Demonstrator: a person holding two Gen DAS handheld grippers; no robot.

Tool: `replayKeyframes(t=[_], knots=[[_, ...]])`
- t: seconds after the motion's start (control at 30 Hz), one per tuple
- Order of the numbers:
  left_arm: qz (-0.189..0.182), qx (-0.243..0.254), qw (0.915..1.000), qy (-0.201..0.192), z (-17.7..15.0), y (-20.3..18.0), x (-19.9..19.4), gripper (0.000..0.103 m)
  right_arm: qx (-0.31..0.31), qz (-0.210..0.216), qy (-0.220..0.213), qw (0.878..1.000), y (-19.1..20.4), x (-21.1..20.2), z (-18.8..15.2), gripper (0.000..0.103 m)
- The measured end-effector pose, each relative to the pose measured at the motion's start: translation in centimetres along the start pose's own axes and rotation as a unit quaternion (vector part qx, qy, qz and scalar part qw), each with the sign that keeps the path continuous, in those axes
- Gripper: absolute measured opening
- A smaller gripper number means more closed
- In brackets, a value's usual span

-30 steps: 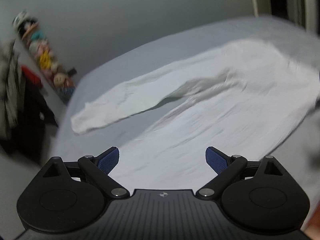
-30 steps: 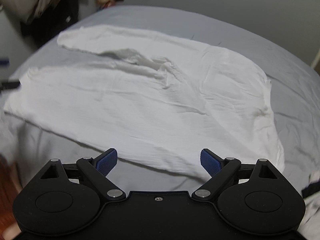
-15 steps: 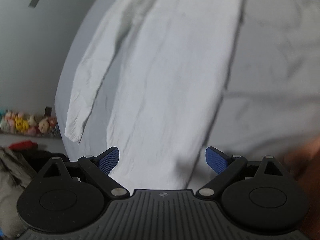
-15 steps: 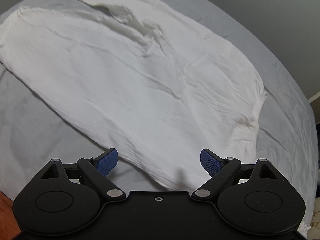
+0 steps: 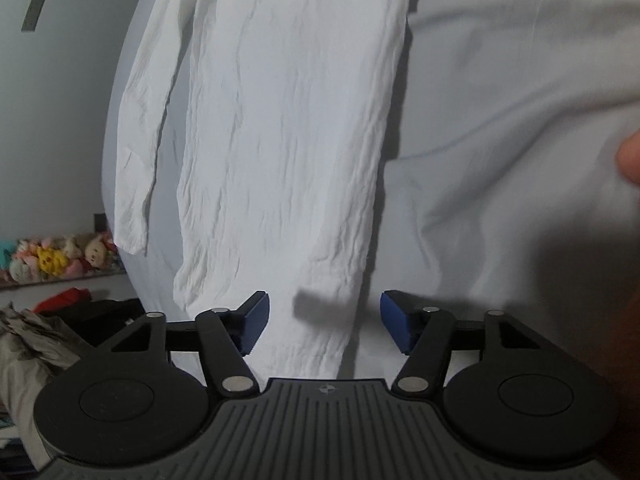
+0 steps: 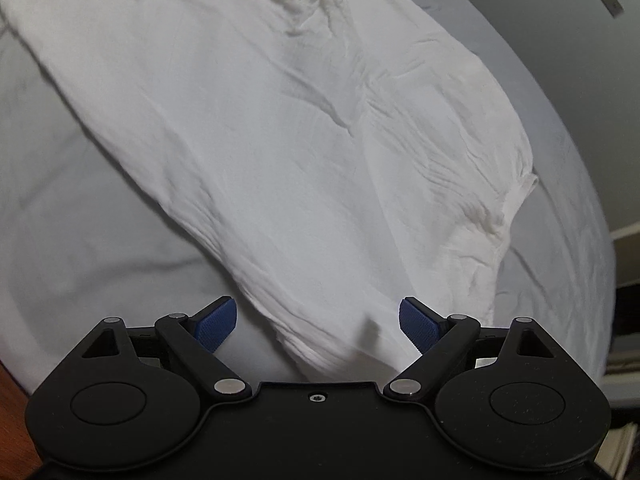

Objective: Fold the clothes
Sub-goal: 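Lower the left tool to the white garment's edge and close on it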

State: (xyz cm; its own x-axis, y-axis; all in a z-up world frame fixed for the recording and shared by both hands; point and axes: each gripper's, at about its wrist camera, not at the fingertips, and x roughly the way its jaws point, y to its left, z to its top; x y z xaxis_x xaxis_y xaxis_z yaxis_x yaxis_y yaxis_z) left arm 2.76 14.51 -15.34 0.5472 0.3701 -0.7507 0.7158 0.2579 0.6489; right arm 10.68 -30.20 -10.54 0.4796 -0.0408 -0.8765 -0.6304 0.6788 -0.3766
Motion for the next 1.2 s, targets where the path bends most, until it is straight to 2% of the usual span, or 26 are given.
replayKeyframes(t=[0.3,0.43,0.57,0.63,0.7,1.07,1.2], knots=[[0.009,0.008,0.9998,-0.017,0.3,-0.3,0.3,0.056,-0.072,-0.006,-0.017,0.997,1.9,1.0,-0.1,0.086],[0.013,0.008,0.9997,-0.017,0.4,-0.4,0.3,0.056,-0.099,-0.016,-0.016,0.995,2.6,1.7,0.4,0.074],[0.014,0.009,0.9997,-0.018,0.4,0.0,0.8,0.055,-0.109,-0.02,-0.021,0.994,2.8,2.2,0.8,0.071],[0.011,0.006,0.9998,-0.018,0.5,0.2,1.1,0.054,-0.115,-0.02,-0.021,0.993,2.9,2.3,1.0,0.062],[0.004,0.006,0.9998,-0.017,0.5,0.2,1.0,0.049,-0.119,-0.019,-0.02,0.992,3.1,2.2,1.1,0.045],[0.002,0.038,0.9987,-0.035,-0.3,-0.6,0.7,0.049,-0.128,-0.011,-0.02,0.992,2.9,1.5,0.7,0.045],[0.003,0.036,0.9984,-0.044,-0.5,-0.7,1.0,0.049,-0.12,-0.01,-0.019,0.992,3.0,1.3,0.1,0.046]])
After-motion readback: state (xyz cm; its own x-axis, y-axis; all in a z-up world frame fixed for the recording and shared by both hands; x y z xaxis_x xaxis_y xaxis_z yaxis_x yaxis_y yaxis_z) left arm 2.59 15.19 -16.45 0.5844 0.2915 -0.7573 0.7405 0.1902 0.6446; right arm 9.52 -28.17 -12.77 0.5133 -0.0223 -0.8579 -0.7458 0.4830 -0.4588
